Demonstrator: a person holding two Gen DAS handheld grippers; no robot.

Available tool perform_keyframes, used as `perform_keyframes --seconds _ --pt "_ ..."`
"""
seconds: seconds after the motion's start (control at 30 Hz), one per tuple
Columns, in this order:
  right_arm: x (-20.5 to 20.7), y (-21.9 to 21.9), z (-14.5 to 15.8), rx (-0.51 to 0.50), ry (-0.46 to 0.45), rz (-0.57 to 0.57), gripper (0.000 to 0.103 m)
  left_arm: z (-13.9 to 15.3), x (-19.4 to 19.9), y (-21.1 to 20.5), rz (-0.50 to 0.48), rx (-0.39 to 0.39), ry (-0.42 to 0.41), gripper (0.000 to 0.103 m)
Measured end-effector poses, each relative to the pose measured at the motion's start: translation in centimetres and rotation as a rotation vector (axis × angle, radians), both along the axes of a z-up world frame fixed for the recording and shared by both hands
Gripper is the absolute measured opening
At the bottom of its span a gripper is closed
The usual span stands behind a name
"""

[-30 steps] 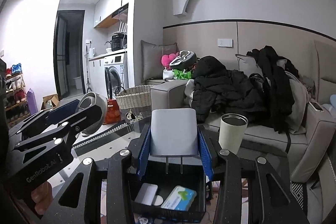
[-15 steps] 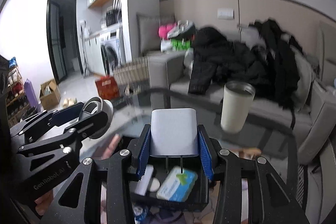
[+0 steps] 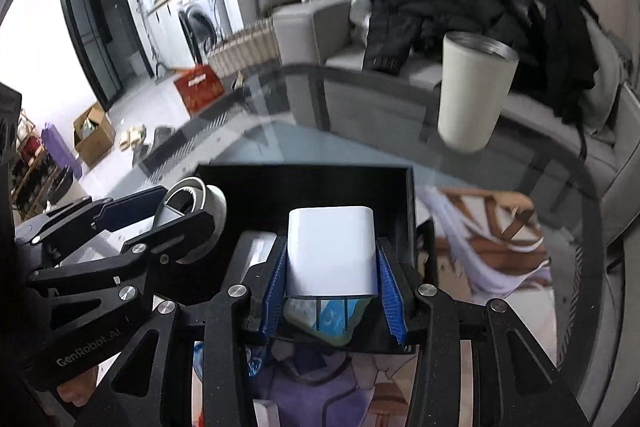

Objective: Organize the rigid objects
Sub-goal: 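Carry the grey lid and white charger over the black box, then drop the grey lid and white charger into the box, opening both tools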

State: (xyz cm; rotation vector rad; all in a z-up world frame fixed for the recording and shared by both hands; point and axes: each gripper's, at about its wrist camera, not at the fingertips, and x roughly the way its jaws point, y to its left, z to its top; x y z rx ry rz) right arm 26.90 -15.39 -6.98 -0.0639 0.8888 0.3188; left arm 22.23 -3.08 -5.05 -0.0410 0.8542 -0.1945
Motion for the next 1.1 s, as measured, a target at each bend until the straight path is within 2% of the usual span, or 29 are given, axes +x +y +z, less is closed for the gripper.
perform_keyframes --seconds 0.13,0.33,1.1 --pt "0.2 -0.1 -0.8 -0.002 0.038 0.007 0.042 -0.3 0.1 -0.2 -0.012 0.0 0.02 0.048" --pt "0.2 -0.4 -0.8 -0.006 0.042 0.008 0.042 -0.3 0.1 0.2 -0.008 -0.014 0.021 0.048" --pt "-0.7 -0.5 0.2 0.012 0.018 -0.002 0.043 0.5 -0.7 1.1 0.015 -0.032 -0.019 0.05"
